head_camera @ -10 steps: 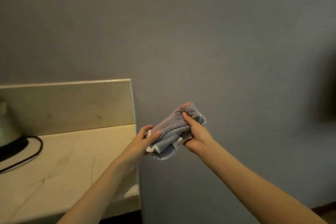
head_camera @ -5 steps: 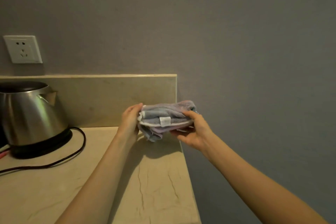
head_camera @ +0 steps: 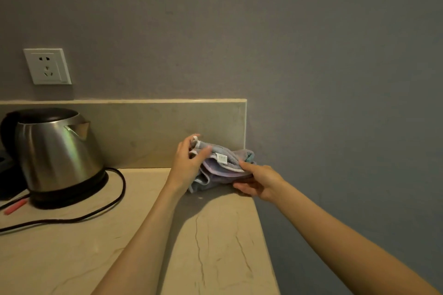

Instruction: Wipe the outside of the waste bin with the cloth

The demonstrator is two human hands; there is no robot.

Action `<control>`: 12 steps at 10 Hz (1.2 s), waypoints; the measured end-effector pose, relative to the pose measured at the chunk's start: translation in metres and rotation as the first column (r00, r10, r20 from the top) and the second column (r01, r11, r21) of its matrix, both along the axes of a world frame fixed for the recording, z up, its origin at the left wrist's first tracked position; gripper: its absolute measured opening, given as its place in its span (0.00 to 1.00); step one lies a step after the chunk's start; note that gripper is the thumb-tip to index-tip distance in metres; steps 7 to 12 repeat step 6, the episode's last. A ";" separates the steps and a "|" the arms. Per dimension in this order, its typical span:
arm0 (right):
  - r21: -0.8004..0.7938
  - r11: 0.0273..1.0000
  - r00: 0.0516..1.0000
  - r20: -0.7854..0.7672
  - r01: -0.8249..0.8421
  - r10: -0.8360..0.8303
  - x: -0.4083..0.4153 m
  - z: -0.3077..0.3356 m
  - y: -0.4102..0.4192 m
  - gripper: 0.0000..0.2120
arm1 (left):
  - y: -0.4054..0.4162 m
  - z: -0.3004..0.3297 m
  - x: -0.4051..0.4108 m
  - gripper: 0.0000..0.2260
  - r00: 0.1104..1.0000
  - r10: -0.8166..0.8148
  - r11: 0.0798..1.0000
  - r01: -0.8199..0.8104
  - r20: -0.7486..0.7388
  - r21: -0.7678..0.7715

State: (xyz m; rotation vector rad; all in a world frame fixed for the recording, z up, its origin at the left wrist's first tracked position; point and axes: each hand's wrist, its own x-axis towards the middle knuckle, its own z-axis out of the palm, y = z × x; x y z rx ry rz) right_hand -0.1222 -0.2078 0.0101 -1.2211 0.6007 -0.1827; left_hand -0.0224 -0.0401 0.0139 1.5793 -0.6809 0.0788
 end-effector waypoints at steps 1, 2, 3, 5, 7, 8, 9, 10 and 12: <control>0.101 0.995 0.999 0.051 0.007 -0.012 -0.003 -0.003 0.006 0.13 | 0.003 -0.005 0.000 0.16 0.967 0.034 0.990 -0.068 0.254 0.127; -0.057 0.996 0.997 -0.037 -0.067 0.065 -0.006 -0.001 0.008 0.16 | 0.005 -0.009 0.001 0.15 0.920 0.047 0.951 -0.160 0.389 0.264; -0.274 0.959 0.994 -0.097 -0.072 0.047 -0.012 0.006 0.008 0.18 | 0.006 -0.015 -0.003 0.16 0.819 0.202 0.788 -0.461 0.536 0.408; -0.512 0.859 1.000 -0.015 0.013 -0.024 -0.046 0.011 0.003 0.06 | 0.011 -0.005 -0.027 0.18 0.920 0.173 0.942 -0.259 0.353 0.214; -0.524 0.845 0.993 0.093 0.109 -0.070 -0.070 0.016 -0.004 0.08 | 0.014 0.003 -0.045 0.15 0.926 0.245 0.949 -0.289 0.285 0.124; -0.524 0.845 0.993 0.093 0.109 -0.070 -0.070 0.016 -0.004 0.08 | 0.014 0.003 -0.045 0.15 0.926 0.245 0.949 -0.289 0.285 0.124; -0.524 0.845 0.993 0.093 0.109 -0.070 -0.070 0.016 -0.004 0.08 | 0.014 0.003 -0.045 0.15 0.926 0.245 0.949 -0.289 0.285 0.124; -0.524 0.845 0.993 0.093 0.109 -0.070 -0.070 0.016 -0.004 0.08 | 0.014 0.003 -0.045 0.15 0.926 0.245 0.949 -0.289 0.285 0.124; -0.524 0.845 0.993 0.093 0.109 -0.070 -0.070 0.016 -0.004 0.08 | 0.014 0.003 -0.045 0.15 0.926 0.245 0.949 -0.289 0.285 0.124</control>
